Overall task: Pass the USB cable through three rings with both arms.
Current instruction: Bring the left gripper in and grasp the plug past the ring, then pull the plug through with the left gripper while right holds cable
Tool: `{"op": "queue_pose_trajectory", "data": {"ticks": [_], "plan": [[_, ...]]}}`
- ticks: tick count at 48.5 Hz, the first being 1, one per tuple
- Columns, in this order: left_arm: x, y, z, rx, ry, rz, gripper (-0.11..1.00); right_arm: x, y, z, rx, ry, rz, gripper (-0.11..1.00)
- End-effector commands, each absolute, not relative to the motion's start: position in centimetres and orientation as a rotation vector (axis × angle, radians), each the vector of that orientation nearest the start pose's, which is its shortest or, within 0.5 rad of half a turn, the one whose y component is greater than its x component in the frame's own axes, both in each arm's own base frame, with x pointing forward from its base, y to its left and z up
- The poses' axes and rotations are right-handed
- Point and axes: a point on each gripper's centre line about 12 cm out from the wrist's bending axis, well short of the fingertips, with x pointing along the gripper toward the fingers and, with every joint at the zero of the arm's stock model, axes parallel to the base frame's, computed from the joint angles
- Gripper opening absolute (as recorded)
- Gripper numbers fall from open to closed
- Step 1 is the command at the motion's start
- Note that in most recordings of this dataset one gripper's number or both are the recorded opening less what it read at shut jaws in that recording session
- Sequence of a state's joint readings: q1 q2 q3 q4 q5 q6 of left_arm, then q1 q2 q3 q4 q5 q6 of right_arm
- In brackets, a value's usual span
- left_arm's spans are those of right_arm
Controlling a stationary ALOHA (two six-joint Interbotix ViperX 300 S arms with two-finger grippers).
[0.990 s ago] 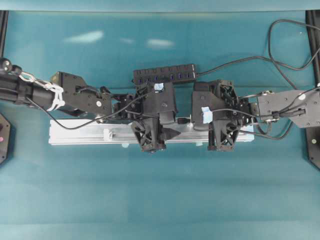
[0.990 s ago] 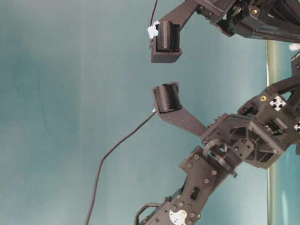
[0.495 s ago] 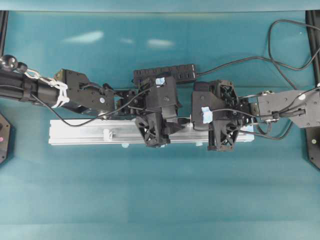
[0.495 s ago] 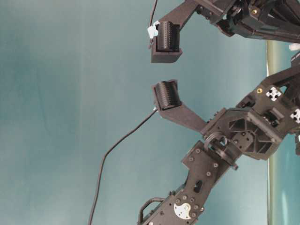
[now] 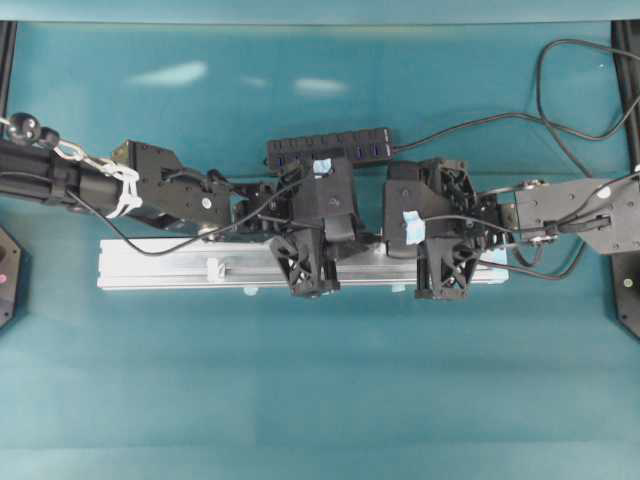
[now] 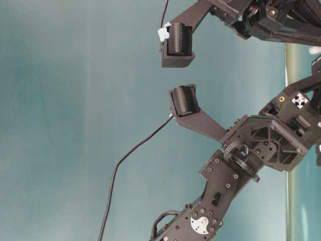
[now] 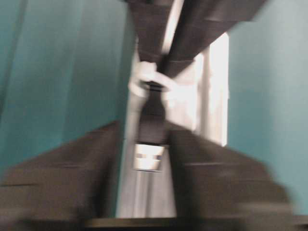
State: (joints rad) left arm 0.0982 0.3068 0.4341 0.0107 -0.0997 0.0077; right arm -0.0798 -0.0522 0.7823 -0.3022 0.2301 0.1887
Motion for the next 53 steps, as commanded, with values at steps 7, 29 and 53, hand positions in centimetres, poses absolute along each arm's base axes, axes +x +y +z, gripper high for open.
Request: {"op": "queue_pose_trajectory", "data": {"ticks": [7, 29, 53], "plan": [[46.8, 4.8, 13.3, 0.001, 0.602, 0.088, 0.20, 33.6, -3.3, 13.9, -0.079, 0.936, -0.088, -0.09], [46.8, 4.7, 13.3, 0.004, 0.609, 0.086, 0.20, 33.3, -3.3, 13.6, -0.032, 0.955, -0.114, -0.06], [45.7, 4.3, 12.3, -0.001, 0.656, 0.079, 0.20, 32.8, -3.4, 13.3, -0.031, 0.986, -0.125, 0.63]]}}
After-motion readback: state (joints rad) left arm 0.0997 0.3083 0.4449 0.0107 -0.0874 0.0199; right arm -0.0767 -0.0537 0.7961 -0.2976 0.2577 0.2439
